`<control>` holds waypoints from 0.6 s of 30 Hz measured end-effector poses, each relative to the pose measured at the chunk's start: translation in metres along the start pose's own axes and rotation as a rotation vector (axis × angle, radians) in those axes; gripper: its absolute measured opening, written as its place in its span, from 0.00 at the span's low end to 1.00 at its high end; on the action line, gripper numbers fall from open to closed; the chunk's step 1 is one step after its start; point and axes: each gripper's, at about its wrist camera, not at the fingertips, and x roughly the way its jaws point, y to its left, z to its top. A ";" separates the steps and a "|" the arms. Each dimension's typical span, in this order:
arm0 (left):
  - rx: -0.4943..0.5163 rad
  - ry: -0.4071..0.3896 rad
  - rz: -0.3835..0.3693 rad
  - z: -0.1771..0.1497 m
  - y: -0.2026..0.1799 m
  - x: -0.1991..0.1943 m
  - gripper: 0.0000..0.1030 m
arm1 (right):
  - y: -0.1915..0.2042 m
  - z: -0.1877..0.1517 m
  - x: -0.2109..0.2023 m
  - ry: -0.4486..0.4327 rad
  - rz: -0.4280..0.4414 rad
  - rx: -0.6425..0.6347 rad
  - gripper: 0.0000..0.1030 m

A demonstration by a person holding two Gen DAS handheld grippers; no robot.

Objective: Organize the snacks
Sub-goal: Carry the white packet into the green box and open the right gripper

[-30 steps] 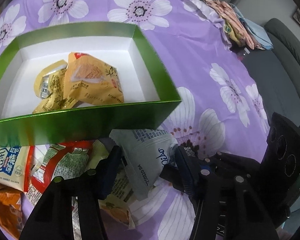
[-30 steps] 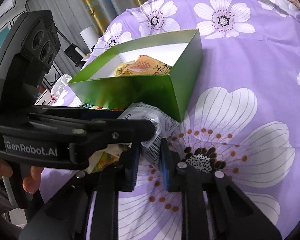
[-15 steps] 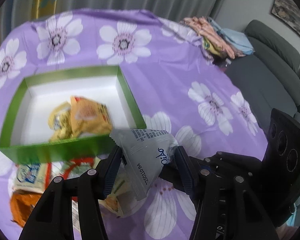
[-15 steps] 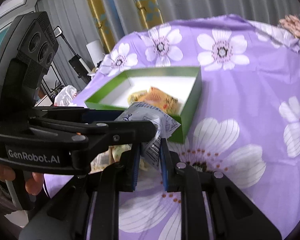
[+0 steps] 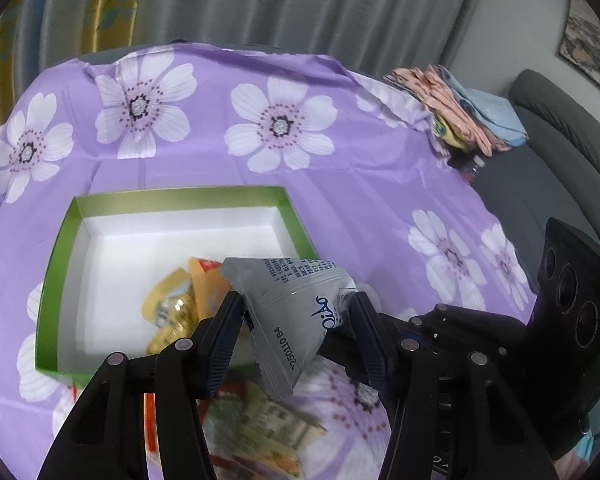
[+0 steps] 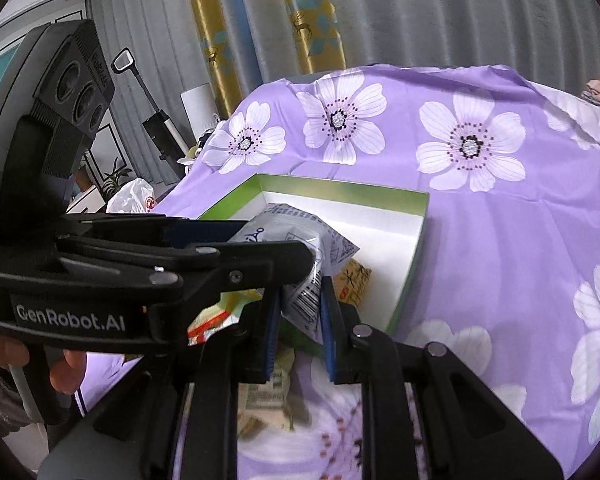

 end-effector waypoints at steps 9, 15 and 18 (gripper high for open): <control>-0.117 0.067 -0.058 0.022 0.053 0.033 0.54 | -0.003 0.023 0.049 0.090 -0.002 -0.005 0.19; -0.178 0.109 -0.049 0.022 0.077 0.052 0.54 | -0.002 0.026 0.080 0.163 -0.008 -0.002 0.19; -0.198 0.124 -0.045 0.019 0.085 0.058 0.54 | 0.000 0.025 0.088 0.184 -0.015 -0.011 0.21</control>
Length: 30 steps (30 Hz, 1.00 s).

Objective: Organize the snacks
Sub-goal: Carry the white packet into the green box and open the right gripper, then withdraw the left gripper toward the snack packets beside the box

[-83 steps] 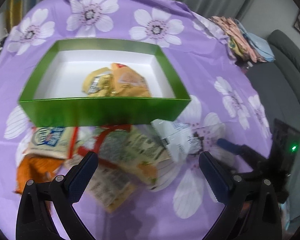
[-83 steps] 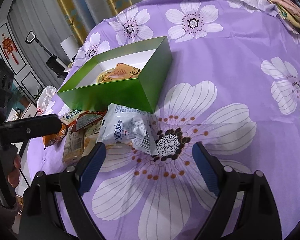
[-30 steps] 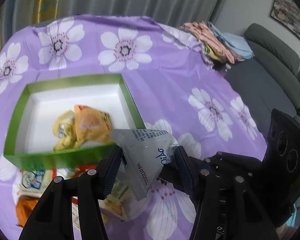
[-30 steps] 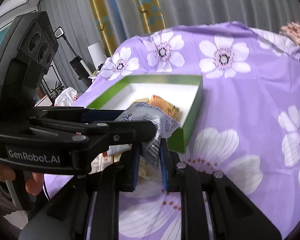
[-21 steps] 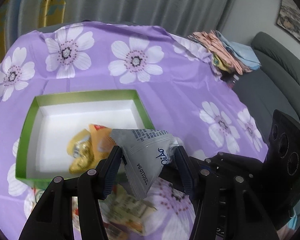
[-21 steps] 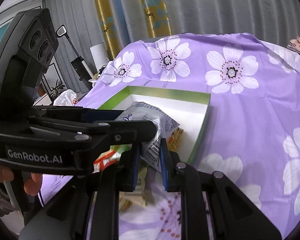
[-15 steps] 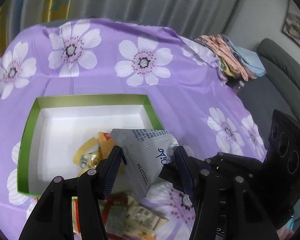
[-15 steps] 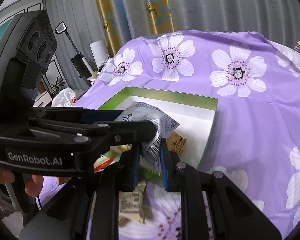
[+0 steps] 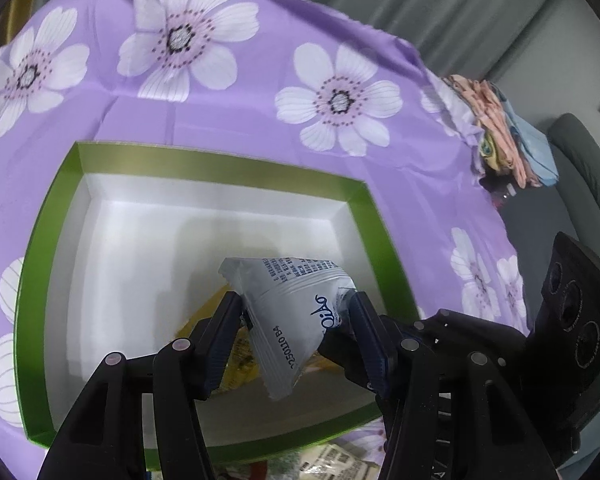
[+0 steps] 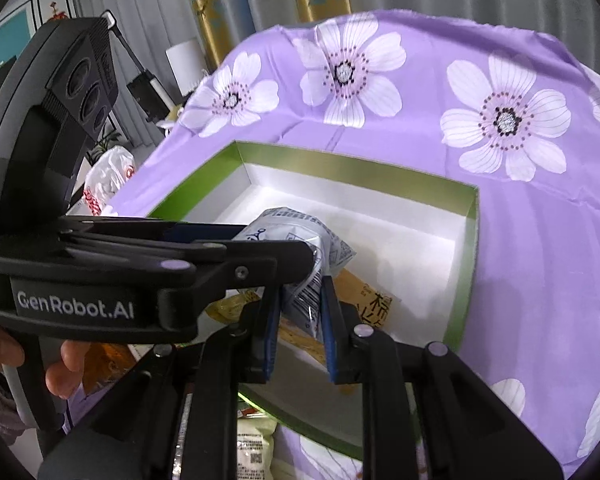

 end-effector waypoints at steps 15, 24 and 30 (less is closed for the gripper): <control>-0.067 -0.001 0.053 0.001 0.021 -0.008 0.79 | -0.007 -0.002 -0.008 -0.009 -0.037 0.045 0.56; -0.086 -0.062 0.114 -0.008 0.032 -0.053 0.80 | -0.013 -0.023 -0.058 -0.091 -0.028 0.101 0.63; -0.105 -0.107 0.135 -0.024 0.036 -0.089 0.80 | -0.005 -0.042 -0.082 -0.114 0.003 0.117 0.63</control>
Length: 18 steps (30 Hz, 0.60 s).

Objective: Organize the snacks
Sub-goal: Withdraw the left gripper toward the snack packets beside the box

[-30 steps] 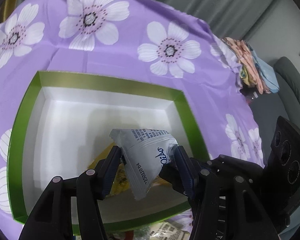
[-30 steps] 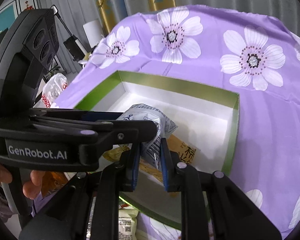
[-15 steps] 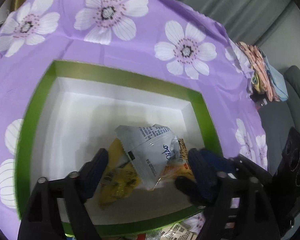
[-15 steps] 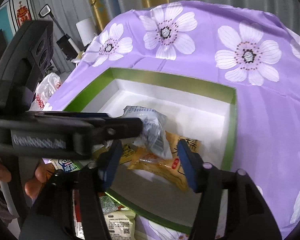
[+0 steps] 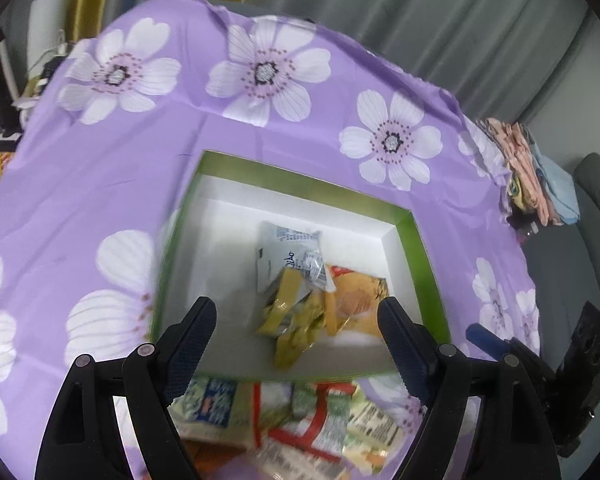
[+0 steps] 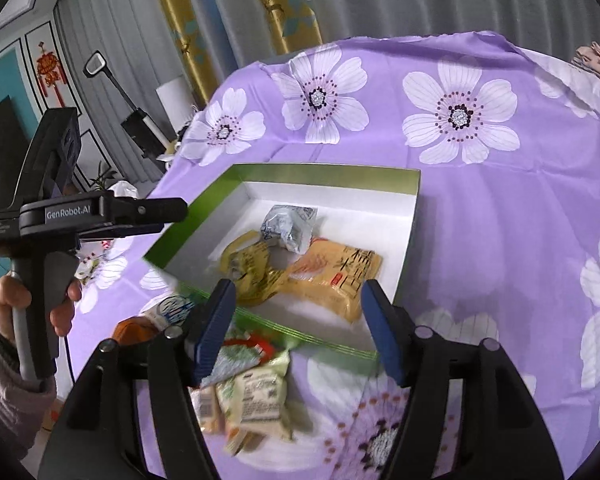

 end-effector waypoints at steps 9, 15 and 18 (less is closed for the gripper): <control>-0.038 -0.024 0.027 -0.041 0.021 -0.045 0.80 | 0.022 -0.033 -0.023 0.019 0.056 -0.026 0.63; -0.044 -0.011 0.020 -0.071 0.019 -0.055 0.80 | 0.036 -0.050 -0.027 0.052 0.106 -0.049 0.63; -0.030 0.011 0.001 -0.085 0.013 -0.056 0.80 | 0.045 -0.063 -0.027 0.075 0.146 -0.069 0.63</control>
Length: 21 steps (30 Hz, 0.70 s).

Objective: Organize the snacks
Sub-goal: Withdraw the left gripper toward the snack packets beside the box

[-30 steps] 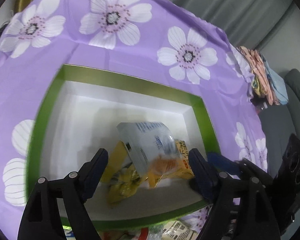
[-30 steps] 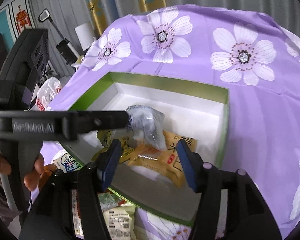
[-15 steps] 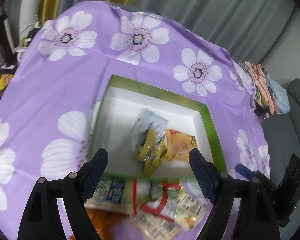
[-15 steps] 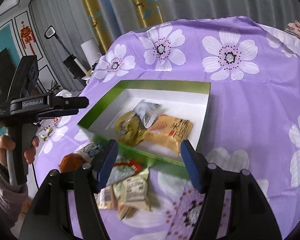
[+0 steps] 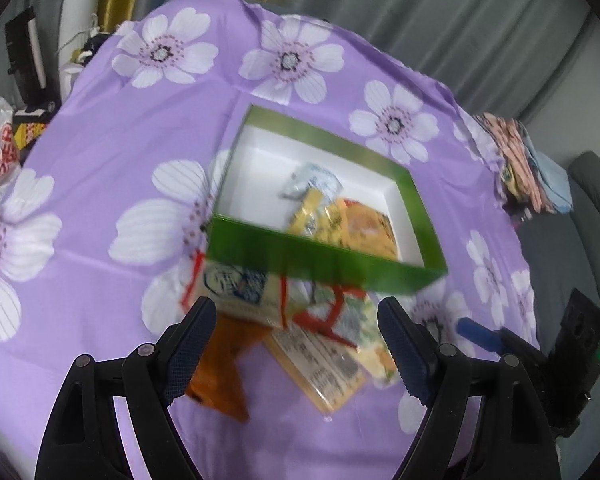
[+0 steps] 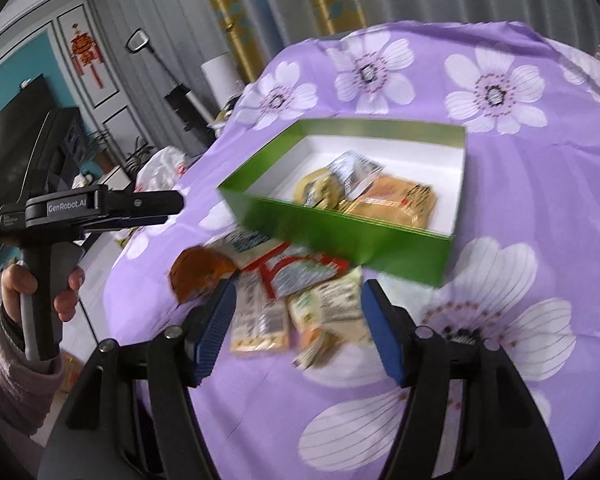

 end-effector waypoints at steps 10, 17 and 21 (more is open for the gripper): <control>0.006 0.122 -0.032 -0.044 -0.017 0.030 0.81 | 0.033 -0.042 0.035 0.132 0.148 -0.099 0.63; 0.024 0.166 -0.024 -0.056 -0.025 0.048 0.81 | 0.037 -0.046 0.057 0.140 0.094 -0.155 0.63; 0.008 0.182 -0.026 -0.058 -0.022 0.061 0.81 | 0.033 -0.043 0.067 0.152 0.075 -0.171 0.63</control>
